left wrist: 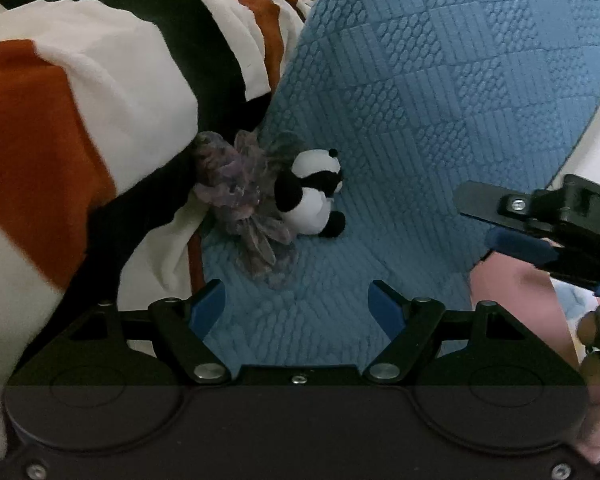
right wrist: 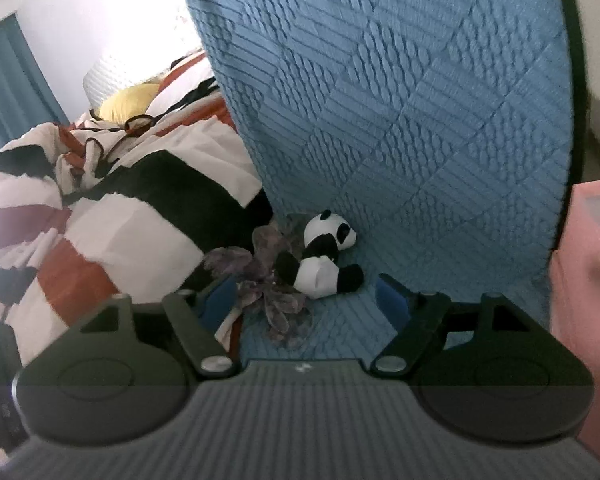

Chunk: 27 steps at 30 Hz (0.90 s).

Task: Organize objects
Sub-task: 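Move the right tool down onto the panda plush and grasp it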

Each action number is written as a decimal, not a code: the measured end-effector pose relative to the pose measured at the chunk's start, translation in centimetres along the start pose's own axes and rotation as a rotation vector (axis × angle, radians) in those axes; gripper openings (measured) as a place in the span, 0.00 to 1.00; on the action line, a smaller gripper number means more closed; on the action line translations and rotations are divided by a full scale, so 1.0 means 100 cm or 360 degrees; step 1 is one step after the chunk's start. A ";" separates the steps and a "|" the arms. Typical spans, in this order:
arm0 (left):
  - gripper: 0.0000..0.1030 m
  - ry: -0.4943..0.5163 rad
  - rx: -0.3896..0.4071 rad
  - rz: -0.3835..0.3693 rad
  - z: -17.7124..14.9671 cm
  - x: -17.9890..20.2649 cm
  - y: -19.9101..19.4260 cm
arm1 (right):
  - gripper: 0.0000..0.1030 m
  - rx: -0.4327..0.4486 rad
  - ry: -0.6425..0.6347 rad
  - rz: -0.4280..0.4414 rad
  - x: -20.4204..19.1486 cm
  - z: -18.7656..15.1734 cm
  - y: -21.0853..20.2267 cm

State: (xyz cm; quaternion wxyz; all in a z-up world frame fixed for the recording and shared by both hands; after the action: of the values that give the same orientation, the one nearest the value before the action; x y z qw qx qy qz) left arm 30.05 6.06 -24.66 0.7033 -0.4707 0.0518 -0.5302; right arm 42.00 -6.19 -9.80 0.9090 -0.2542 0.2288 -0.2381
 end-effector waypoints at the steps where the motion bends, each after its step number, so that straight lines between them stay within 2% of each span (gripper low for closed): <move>1: 0.75 -0.0011 0.0002 0.0011 0.003 0.000 0.003 | 0.72 -0.0013 0.0024 -0.0004 0.004 0.001 0.009; 4: 0.73 -0.0041 -0.0012 0.0052 0.014 -0.002 0.017 | 0.70 -0.0075 0.0108 0.0019 0.013 0.002 0.032; 8: 0.71 -0.0066 -0.0013 0.0066 0.026 -0.002 0.032 | 0.62 -0.0152 0.0170 0.0057 0.023 0.005 0.061; 11: 0.71 -0.0052 -0.0009 0.0129 0.034 -0.002 0.044 | 0.60 -0.0186 0.0190 0.0093 0.028 0.007 0.079; 14: 0.70 -0.0047 -0.0012 0.0134 0.040 0.000 0.054 | 0.58 -0.0238 0.0227 0.0121 0.035 0.006 0.097; 20: 0.58 -0.0125 -0.0020 0.0167 0.054 -0.006 0.075 | 0.57 -0.0319 0.0317 0.0178 0.048 0.002 0.122; 22: 0.58 -0.0135 -0.0023 0.0172 0.058 -0.007 0.080 | 0.57 -0.0323 0.0349 0.0187 0.053 0.003 0.127; 27: 0.49 -0.0084 0.0015 0.0259 0.071 -0.009 0.089 | 0.57 -0.0325 0.0369 0.0205 0.055 0.008 0.138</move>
State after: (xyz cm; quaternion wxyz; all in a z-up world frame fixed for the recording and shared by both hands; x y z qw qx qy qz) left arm 39.94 11.04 -27.49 0.7473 -0.4755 0.0689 -0.4591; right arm 51.11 1.54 -18.72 0.8594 -0.3010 0.3708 -0.1826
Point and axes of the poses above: each gripper's, at about its wrist camera, not at the fingertips, and y roughly the way its jaws point, x to its right, z to its top, the point moved 6 cm from there along y, roughly the way its jaws point, and after that the axes turned 9 degrees about -y, right-handed, at the moved point
